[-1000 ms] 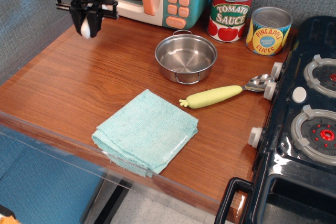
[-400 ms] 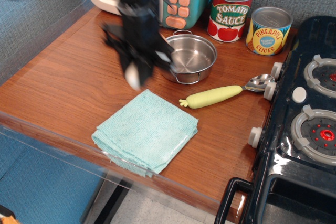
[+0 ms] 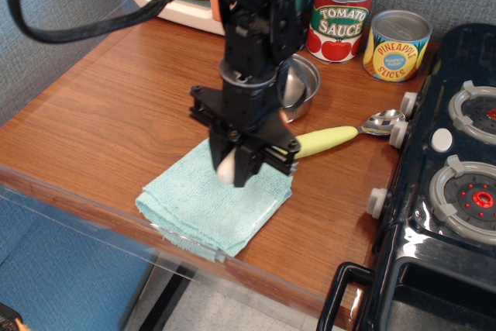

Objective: Place the mushroom on the blue rag.

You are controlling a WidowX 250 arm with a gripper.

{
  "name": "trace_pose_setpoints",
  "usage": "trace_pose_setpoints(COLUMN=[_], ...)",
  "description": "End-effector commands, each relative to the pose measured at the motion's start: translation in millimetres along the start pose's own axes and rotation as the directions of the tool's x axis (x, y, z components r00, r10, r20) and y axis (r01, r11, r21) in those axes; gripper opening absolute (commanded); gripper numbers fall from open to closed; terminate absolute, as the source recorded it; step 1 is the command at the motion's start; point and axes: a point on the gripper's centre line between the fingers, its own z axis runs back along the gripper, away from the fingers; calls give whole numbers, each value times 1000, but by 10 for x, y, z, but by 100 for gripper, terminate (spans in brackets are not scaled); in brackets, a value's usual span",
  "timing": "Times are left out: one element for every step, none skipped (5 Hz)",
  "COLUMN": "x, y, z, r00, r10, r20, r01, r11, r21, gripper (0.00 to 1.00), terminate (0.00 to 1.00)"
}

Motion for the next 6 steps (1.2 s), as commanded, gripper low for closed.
trace_pose_setpoints(x=[-218,-277,-352,-335,-335,-335], y=[193,244,310,318,318,318], z=[181,267,368,395,395,395], r00=[997,994,990,992,992,992], r10=[69,93,118,104,104,104], r20=[45,55,77,66,66,66], r01=[-70,-96,-123,-108,-108,-108], r11=[997,994,990,993,993,993], r21=[33,58,62,48,48,48], gripper=[100,100,100,100,100,100], terminate=[0,0,0,0,0,100])
